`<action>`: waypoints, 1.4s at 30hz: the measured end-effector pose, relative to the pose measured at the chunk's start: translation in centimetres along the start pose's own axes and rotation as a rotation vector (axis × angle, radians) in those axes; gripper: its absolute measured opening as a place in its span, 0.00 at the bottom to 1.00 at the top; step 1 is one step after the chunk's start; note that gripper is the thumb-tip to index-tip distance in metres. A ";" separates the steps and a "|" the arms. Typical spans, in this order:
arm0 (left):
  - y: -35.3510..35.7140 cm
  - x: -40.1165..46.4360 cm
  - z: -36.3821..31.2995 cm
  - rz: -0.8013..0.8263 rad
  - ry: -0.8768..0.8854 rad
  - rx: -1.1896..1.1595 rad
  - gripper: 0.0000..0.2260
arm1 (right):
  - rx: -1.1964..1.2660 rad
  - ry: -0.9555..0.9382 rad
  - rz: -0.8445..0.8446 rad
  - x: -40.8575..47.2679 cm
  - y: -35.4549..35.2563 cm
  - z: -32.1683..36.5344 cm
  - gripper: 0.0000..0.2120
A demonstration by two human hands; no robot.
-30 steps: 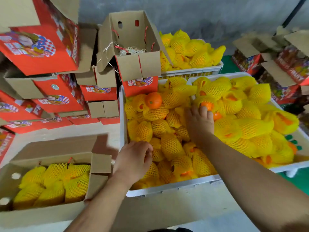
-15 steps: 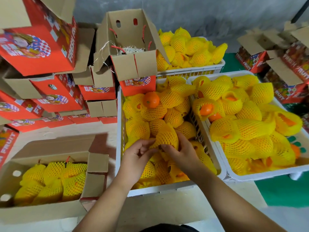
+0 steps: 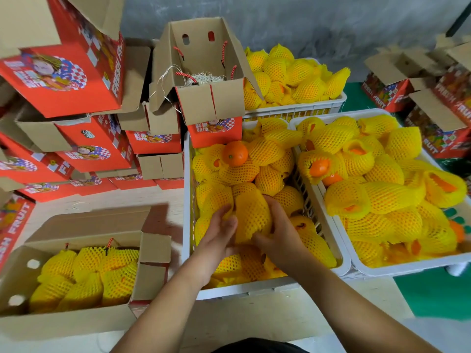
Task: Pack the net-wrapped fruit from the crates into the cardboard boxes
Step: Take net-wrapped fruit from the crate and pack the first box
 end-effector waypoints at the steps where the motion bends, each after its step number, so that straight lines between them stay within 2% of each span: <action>1: 0.2 0.0 -0.1 0.001 -0.005 0.037 0.25 | -0.088 -0.020 0.079 -0.2 0.6 0.2 0.44; 3: 0.0 0.2 -0.2 -0.085 0.044 0.114 0.25 | -0.289 -0.070 0.193 -0.3 1.5 0.2 0.50; 4: -0.4 0.3 -0.1 -0.153 0.052 0.115 0.27 | -0.376 -0.068 0.182 -0.2 1.5 -0.1 0.51; 6: -1.4 0.4 0.1 -0.263 0.021 0.063 0.36 | -0.512 -0.013 0.041 0.2 0.7 -0.9 0.49; 7: -1.8 0.4 0.2 -0.285 -0.025 0.021 0.44 | -0.594 0.035 -0.036 0.5 0.2 -1.4 0.46; 9: -2.2 0.5 0.5 -0.276 -0.066 -0.054 0.58 | -0.773 0.148 -0.091 1.2 -0.3 -2.5 0.39; 12: -1.9 0.6 0.3 -0.228 -0.036 -0.036 0.64 | -0.871 0.187 -0.054 1.6 0.0 -3.5 0.38; 15: -1.5 0.3 -0.3 -0.200 -0.017 0.034 0.59 | -0.775 0.162 -0.096 1.8 0.0 -3.1 0.40; 19: -1.3 0.0 -0.6 -0.199 -0.015 -0.003 0.51 | -0.555 0.116 -0.238 1.8 -0.9 -2.0 0.47; 21: -1.3 0.1 -0.4 -0.192 0.002 -0.012 0.37 | -0.246 0.122 -0.227 1.8 -1.4 -1.9 0.41; 23: -1.2 0.2 -0.1 -0.177 -0.012 0.024 0.30 | 0.015 0.116 -0.184 1.4 -1.4 -1.5 0.33; 27: -1.0 0.3 -0.3 -0.131 -0.056 0.040 0.29 | 0.129 0.046 -0.106 0.7 -0.4 0.0 0.34; 30: -1.6 0.2 0.1 -0.102 -0.128 -0.191 0.36 | 0.397 0.074 -0.044 0.3 0.9 0.7 0.30; 32: -2.8 -0.1 -0.3 -0.060 -0.104 -0.385 0.32 | 0.544 0.116 -0.037 0.0 1.9 1.6 0.26; 35: -5.7 -1.5 -1.6 -0.059 -0.045 -0.335 0.27 | 0.493 0.069 -0.027 -0.3 4.2 3.5 0.24; 38: -9.5 -3.4 -2.3 -0.133 0.031 -0.183 0.27 | 0.391 0.020 -0.048 -0.7 7.7 4.9 0.26; 42: -16.2 -6.9 -2.2 -0.212 0.086 -0.099 0.22 | 0.279 0.022 -0.043 -1.2 14.6 5.1 0.30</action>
Point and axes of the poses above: each hand's wrist, its own x-axis towards the middle knuckle, its own y-axis out of the palm, z = x × y, the point moved 5 cm from there along x, towards the middle knuckle, and after that the axes turned 12 degrees about x, right-handed, at the moved point
